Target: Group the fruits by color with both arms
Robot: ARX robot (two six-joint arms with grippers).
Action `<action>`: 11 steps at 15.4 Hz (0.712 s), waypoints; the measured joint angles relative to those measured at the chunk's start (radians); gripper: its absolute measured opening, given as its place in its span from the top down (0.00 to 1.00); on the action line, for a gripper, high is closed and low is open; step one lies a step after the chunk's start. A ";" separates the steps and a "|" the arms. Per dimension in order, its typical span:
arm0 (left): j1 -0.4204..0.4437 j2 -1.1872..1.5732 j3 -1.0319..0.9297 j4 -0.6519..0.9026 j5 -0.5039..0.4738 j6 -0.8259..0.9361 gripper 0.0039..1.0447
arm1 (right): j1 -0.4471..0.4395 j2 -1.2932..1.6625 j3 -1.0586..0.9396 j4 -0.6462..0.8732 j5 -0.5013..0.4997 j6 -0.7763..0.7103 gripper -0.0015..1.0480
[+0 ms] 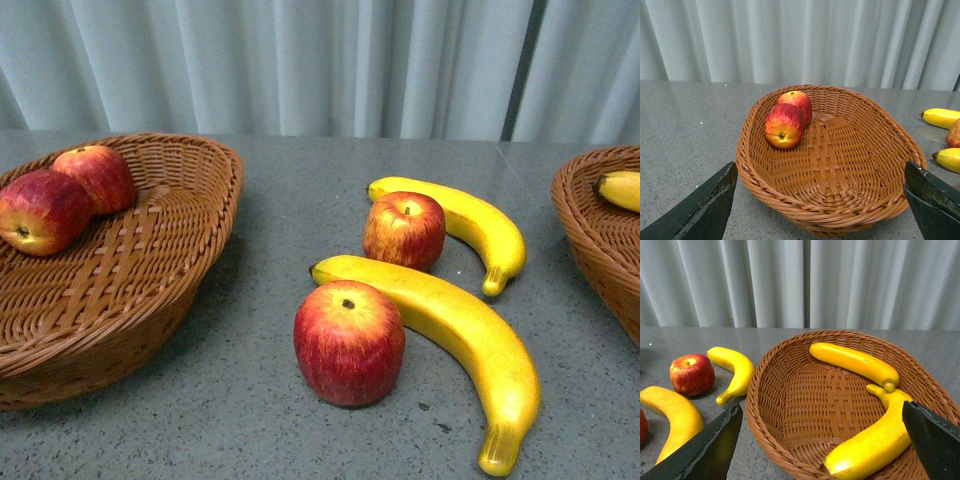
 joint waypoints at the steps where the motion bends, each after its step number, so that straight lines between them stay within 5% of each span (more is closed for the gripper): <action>1: 0.000 0.000 0.000 0.000 0.000 0.000 0.06 | 0.000 0.000 0.000 0.000 0.000 0.000 0.06; 11: 0.000 0.000 0.000 0.000 0.000 0.000 0.06 | 0.000 0.000 0.000 0.000 0.000 0.000 0.06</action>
